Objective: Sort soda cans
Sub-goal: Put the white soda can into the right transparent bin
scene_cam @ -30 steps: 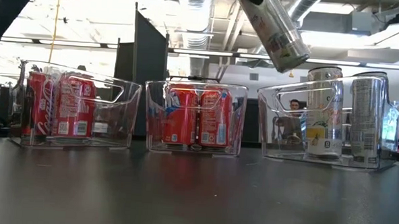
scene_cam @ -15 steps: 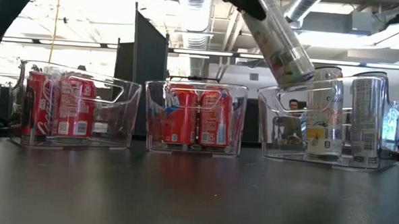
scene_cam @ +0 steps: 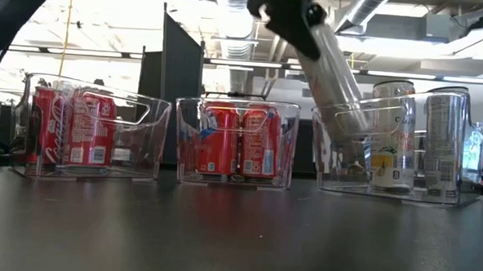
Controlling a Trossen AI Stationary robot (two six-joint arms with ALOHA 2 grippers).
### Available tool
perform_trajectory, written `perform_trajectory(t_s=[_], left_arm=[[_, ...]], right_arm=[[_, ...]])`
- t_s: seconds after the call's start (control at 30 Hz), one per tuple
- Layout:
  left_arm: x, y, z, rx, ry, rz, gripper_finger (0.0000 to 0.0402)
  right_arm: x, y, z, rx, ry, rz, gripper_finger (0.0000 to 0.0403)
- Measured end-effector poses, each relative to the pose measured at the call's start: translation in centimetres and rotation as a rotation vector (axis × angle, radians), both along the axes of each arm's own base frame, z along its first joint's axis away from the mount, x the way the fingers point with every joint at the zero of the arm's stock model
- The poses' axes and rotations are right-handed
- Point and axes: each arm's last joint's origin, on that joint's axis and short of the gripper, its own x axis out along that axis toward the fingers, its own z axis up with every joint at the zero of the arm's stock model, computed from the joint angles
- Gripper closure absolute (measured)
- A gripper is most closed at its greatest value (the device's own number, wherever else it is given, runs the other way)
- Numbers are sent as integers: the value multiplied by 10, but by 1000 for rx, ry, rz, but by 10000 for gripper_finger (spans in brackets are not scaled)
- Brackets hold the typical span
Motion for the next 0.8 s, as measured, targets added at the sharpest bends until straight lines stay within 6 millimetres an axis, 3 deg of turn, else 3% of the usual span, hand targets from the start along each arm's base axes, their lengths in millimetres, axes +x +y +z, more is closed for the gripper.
perform_trajectory(t_s=[0.27, 0.8], left_arm=[[15, -5, -30, 90, 59, -83, 141], [15, -25, -29, 368, 67, -300, 141]], right_arm=[[11, 0, -6, 9, 48, -4, 204], [30, 1, -17, -8, 122, 3, 204]])
